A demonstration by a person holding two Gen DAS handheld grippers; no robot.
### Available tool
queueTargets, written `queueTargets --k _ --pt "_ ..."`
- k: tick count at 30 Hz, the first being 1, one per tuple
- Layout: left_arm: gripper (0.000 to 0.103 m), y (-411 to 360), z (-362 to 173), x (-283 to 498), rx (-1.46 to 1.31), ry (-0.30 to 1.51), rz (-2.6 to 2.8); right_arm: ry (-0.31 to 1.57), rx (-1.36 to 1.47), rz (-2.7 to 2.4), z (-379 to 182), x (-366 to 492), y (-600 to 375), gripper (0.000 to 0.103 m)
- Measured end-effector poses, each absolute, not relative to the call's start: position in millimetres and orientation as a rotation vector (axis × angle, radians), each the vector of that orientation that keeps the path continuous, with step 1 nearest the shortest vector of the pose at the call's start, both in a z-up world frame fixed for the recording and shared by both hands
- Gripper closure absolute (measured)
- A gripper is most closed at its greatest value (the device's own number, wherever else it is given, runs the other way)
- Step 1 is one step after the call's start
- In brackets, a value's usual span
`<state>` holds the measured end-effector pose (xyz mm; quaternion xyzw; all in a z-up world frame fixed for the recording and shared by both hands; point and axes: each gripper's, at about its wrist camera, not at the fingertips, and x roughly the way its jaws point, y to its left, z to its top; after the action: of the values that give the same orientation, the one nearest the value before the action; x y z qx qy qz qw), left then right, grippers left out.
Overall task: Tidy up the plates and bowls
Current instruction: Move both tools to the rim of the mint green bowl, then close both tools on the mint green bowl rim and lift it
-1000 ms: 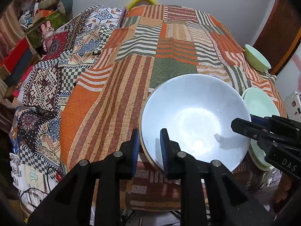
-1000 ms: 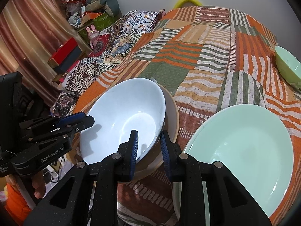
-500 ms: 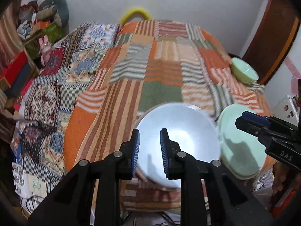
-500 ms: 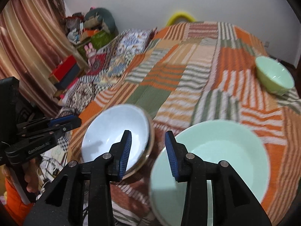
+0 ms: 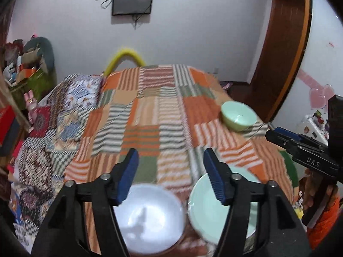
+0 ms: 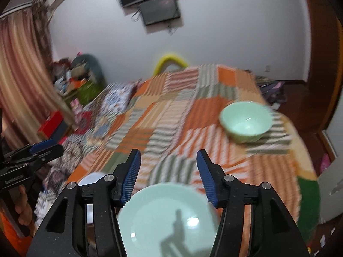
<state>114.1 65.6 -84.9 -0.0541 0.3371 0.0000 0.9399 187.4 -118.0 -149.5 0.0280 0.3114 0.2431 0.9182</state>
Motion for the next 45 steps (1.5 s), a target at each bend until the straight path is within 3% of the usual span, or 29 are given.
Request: queueTargets --k 3,21,30,39,45 --pt "0.031 54.0 -79.5 136.9 -0.131 0.685 -0.028 0.616 0.084 0.429 -142.8 202.0 -141.5 0.051" --pt "0.031 -12.5 -139.4 294.1 -0.082 0.85 -0.118 0.797 0.168 0.184 -206.0 324.8 -207.9 0.051" --pt "0.032 -30.5 -172.8 340.8 -0.026 0.922 -0.169 0.911 0.246 0.192 -236.7 366.5 -219.2 0.066" --pt "0.048 -51.6 -200.0 372.9 0.003 1.009 -0.202 0.922 0.18 0.237 -241.4 364.7 -214.7 0.079" --pt "0.061 -64.1 -212.4 388.9 0.011 1.05 -0.203 0.937 0.145 0.314 -244.9 359.7 -207.5 0.081"
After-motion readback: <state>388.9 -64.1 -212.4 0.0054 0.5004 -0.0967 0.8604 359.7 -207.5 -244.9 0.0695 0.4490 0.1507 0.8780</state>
